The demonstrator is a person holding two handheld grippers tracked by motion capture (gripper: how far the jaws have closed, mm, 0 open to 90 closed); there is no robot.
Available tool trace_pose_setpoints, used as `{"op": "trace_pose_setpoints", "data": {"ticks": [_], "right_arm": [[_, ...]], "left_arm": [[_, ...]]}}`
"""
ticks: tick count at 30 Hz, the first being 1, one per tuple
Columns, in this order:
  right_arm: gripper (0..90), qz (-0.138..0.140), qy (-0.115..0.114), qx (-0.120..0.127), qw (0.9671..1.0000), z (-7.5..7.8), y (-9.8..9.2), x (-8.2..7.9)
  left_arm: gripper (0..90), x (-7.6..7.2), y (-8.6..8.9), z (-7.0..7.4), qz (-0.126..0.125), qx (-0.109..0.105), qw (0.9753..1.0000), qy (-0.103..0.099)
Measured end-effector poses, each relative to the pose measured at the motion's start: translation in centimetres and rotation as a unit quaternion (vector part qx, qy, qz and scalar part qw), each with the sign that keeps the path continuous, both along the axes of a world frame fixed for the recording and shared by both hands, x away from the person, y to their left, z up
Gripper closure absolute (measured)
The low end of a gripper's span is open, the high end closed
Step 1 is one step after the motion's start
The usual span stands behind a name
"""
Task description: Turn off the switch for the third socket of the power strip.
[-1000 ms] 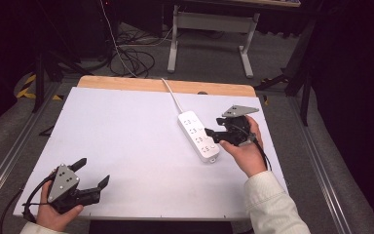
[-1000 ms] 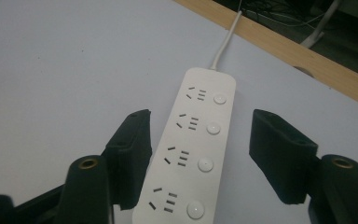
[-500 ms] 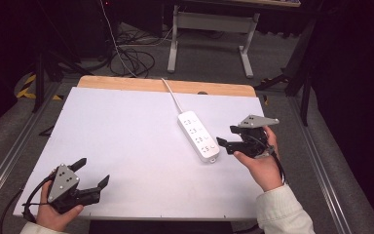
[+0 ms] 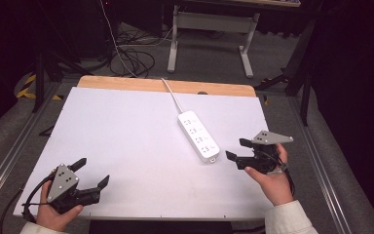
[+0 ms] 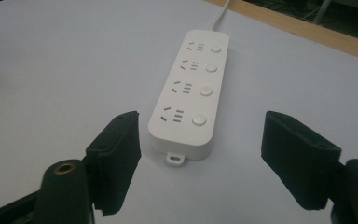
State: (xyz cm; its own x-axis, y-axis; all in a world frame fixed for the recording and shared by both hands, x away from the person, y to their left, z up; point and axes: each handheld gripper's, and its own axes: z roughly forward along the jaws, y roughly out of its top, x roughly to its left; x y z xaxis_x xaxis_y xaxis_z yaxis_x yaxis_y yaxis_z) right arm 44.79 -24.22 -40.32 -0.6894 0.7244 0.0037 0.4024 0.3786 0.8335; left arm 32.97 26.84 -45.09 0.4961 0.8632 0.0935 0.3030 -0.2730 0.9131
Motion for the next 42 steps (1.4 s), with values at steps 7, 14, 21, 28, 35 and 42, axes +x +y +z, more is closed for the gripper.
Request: {"op": "trace_pose_setpoints", "data": {"ticks": [7, 14, 21, 28, 35, 42], "right_arm": [[27.1, 0.005, 0.007, 0.019, 0.9998, -2.6, -1.1, -1.1], [27.1, 0.016, -0.008, 0.003, 0.9998, -4.3, -1.3, -2.0], [27.1, 0.022, -0.009, 0.005, 0.9997, -6.0, -1.8, -2.9], [27.2, 0.014, 0.011, 0.010, 0.9998, -7.7, -2.4, -3.4], [27.3, 0.004, 0.011, 0.008, 0.9999, -8.3, -2.9, -3.8], [28.3, 0.010, 0.015, 0.008, 0.9998, -8.3, -3.1, -3.7]], "left_arm": [[12.4, 0.0, 0.1, 0.1, -0.002, -0.009, 0.9999, 0.007], [12.0, 0.0, 0.2, 0.1, -0.003, -0.013, 0.9999, 0.009], [11.2, 0.1, 0.3, 0.2, -0.003, -0.017, 0.9998, 0.008], [10.7, 0.1, 0.4, 0.1, -0.004, -0.015, 0.9998, 0.009], [10.7, 0.1, 0.5, 0.1, -0.001, -0.011, 0.9999, 0.008], [10.5, 0.1, 0.4, 0.1, -0.002, -0.007, 1.0000, 0.006]]}}
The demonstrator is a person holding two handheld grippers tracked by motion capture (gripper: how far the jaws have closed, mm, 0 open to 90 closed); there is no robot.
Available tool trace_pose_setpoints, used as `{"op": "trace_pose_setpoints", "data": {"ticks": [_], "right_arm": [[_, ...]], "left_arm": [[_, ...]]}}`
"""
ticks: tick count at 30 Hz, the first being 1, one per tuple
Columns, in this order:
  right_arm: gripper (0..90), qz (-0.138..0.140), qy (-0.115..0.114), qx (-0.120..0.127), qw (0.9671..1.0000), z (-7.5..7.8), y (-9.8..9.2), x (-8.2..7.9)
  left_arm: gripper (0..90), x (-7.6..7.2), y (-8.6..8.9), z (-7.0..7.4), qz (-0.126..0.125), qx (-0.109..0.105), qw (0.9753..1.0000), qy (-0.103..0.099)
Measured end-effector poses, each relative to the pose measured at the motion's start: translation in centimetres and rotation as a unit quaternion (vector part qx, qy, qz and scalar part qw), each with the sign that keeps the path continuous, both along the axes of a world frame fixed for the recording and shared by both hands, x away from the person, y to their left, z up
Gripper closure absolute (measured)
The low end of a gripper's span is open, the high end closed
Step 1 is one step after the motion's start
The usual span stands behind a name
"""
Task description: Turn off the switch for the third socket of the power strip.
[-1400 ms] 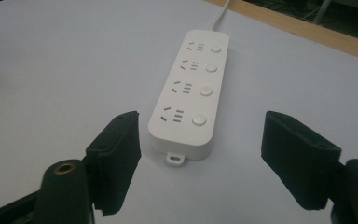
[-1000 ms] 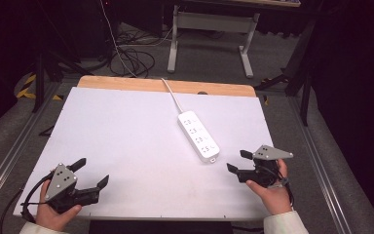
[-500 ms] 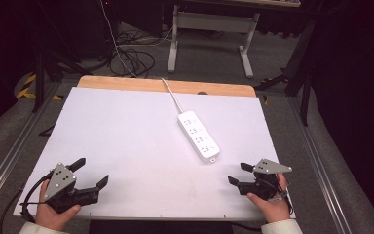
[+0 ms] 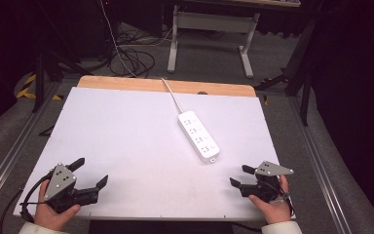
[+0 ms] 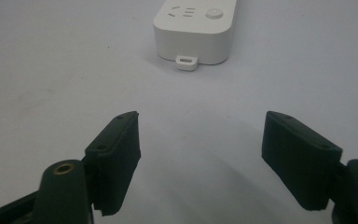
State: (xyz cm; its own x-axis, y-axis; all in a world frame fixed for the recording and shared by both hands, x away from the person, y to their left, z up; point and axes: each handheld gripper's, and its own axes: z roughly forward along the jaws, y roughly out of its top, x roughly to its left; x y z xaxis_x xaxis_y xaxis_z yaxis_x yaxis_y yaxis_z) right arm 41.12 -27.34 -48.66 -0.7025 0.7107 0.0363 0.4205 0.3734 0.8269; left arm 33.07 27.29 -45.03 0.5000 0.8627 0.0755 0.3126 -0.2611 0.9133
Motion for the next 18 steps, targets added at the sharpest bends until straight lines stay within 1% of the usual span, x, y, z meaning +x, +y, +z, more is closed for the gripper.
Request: {"op": "trace_pose_setpoints", "data": {"ticks": [2, 6, 7, 9, 13, 14, 15, 18], "right_arm": [[28.5, 0.001, -0.003, -0.002, 1.0000, 0.00, 0.07, -0.03], [29.2, 0.004, -0.012, -0.007, 0.9999, 0.11, 0.19, -0.08], [29.1, 0.004, -0.011, -0.006, 0.9999, 0.11, 0.22, -0.07], [29.2, 0.005, -0.007, -0.004, 0.9999, 0.00, 0.28, -0.04], [29.7, 0.005, -0.005, -0.006, 1.0000, -0.08, 0.33, 0.01], [29.8, 0.004, -0.007, -0.007, 0.9999, -0.08, 0.30, 0.02], [29.8, 0.004, -0.007, -0.007, 0.9999, -0.08, 0.30, 0.02], [29.8, -0.002, -0.014, -0.014, 0.9998, -0.03, 0.21, -0.01]], "left_arm": [[10.5, 0.02, -0.01, -0.03, 0.002, -0.003, 1.0000, 0.002], [10.5, 0.13, 0.02, -0.08, 0.002, 0.000, 1.0000, 0.005], [10.6, 0.17, 0.01, -0.12, 0.002, -0.004, 1.0000, 0.007], [10.8, 0.28, 0.18, -0.16, 0.003, -0.006, 0.9999, 0.011], [11.2, 0.43, 0.57, -0.19, 0.005, -0.021, 0.9996, 0.017], [11.4, 0.47, 0.66, -0.19, 0.007, -0.019, 0.9996, 0.017], [11.4, 0.50, 0.65, -0.25, 0.010, -0.023, 0.9996, 0.017], [11.6, 0.57, 0.66, -0.31, 0.010, -0.018, 0.9996, 0.018]]}}
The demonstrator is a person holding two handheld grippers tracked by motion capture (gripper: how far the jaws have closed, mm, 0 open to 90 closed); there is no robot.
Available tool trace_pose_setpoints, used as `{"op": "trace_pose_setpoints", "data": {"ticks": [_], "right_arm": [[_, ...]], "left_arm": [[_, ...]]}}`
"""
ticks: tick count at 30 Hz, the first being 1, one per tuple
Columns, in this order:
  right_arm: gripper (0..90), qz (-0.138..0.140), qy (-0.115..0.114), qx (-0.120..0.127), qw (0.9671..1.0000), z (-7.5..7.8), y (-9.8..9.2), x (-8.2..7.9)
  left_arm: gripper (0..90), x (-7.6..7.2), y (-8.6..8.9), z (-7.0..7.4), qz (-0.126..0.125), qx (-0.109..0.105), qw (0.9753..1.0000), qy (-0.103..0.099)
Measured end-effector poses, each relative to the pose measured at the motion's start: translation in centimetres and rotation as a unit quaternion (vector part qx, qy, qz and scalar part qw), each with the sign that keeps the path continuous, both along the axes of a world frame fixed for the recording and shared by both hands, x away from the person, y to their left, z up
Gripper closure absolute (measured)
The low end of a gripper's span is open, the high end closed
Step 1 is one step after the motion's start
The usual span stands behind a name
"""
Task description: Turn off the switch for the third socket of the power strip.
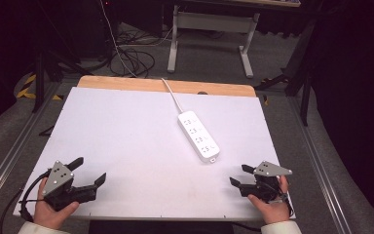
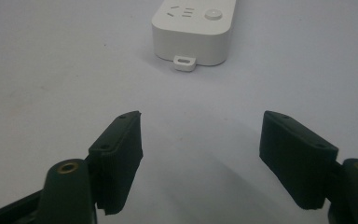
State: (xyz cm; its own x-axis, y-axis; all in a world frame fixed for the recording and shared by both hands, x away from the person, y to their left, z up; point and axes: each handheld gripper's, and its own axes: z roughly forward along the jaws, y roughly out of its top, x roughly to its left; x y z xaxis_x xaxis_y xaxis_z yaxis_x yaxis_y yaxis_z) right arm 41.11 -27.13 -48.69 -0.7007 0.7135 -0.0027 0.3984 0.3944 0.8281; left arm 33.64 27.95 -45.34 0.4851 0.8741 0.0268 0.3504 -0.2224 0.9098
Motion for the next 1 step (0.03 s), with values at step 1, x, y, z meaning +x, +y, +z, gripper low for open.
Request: {"op": "trace_pose_setpoints", "data": {"ticks": [1], "right_arm": [[29.8, 0.000, 0.000, 0.000, 1.0000, 0.00, 0.00, 0.00]], "left_arm": [[11.6, 0.00, -0.04, -0.03, 0.001, -0.001, 1.0000, 0.000]]}}
